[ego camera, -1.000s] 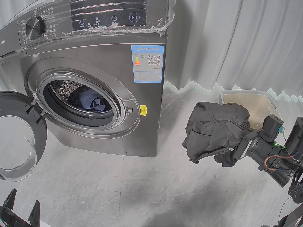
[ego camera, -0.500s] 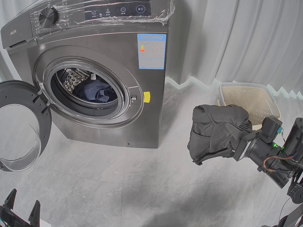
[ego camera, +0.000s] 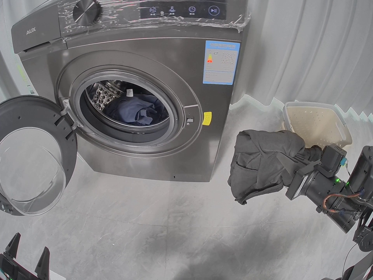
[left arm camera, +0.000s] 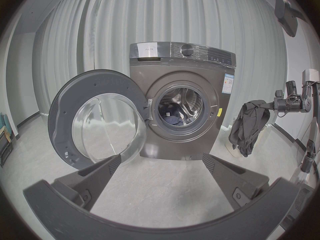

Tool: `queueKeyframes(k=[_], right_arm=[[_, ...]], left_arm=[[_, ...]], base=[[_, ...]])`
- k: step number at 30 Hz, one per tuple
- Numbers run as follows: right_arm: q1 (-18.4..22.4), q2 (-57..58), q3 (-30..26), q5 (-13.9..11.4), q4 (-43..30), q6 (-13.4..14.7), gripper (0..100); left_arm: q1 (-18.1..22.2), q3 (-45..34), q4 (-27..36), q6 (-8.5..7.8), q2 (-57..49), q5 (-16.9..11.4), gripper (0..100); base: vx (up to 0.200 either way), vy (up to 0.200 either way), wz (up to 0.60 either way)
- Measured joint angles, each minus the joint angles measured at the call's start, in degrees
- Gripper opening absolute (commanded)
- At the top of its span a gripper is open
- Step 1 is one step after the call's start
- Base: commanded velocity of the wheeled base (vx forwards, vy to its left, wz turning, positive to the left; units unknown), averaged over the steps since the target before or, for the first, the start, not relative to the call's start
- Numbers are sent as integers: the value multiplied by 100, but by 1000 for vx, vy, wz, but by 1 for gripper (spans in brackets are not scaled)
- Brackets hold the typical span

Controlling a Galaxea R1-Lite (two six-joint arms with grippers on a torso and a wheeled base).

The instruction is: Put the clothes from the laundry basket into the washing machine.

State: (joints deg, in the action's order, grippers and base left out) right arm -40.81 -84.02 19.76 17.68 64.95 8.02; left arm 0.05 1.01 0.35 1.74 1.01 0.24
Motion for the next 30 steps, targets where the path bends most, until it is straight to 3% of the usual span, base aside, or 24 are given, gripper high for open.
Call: queueKeyframes(k=[8, 26, 30], right_arm=[[-4, -2, -11, 5, -4, 7, 0], [-33, -57, -22, -6, -13, 73, 0], [-39, -93, -26, -16, -4, 76, 0]], left_arm=[[2, 0, 2, 0, 2, 2, 100], [5, 0, -2, 2, 2, 0, 100], [2, 0, -2, 2, 2, 0, 100]], base=[[0, 200, 0], [0, 0, 0], [0, 200, 0]])
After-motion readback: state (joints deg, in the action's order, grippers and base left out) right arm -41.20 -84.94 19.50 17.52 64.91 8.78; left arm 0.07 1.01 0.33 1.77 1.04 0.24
